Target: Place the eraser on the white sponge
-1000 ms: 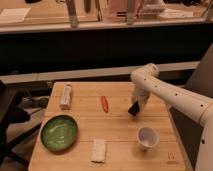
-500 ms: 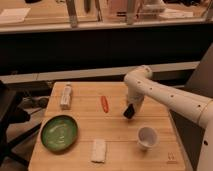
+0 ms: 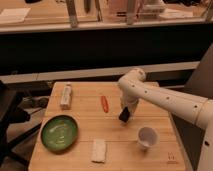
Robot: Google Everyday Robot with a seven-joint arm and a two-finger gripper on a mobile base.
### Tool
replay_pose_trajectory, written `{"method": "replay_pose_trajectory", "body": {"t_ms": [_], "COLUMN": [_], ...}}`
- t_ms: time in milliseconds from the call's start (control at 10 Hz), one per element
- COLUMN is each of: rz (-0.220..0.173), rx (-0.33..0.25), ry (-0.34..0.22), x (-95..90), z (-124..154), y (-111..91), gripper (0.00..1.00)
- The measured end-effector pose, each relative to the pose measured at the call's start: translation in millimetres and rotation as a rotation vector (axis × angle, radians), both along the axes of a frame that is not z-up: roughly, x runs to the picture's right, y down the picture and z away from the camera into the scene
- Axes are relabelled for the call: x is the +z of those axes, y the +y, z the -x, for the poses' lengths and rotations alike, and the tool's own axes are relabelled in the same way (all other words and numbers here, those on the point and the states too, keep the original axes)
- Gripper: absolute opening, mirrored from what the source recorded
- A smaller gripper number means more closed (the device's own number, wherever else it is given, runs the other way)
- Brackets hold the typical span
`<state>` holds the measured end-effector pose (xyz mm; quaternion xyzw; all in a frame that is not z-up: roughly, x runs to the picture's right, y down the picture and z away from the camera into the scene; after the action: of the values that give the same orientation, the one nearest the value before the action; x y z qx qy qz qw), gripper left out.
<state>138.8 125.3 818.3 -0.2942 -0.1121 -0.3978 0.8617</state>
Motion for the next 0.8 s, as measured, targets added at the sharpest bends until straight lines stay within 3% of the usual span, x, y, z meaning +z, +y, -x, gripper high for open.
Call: {"method": "replay_pose_trajectory", "body": {"t_ms": [800], "rz": [0.011], "rx": [-0.115], "ry": [-0.1], "x": [-20.6], "z": [52], "y": [30], "gripper": [0.04]}}
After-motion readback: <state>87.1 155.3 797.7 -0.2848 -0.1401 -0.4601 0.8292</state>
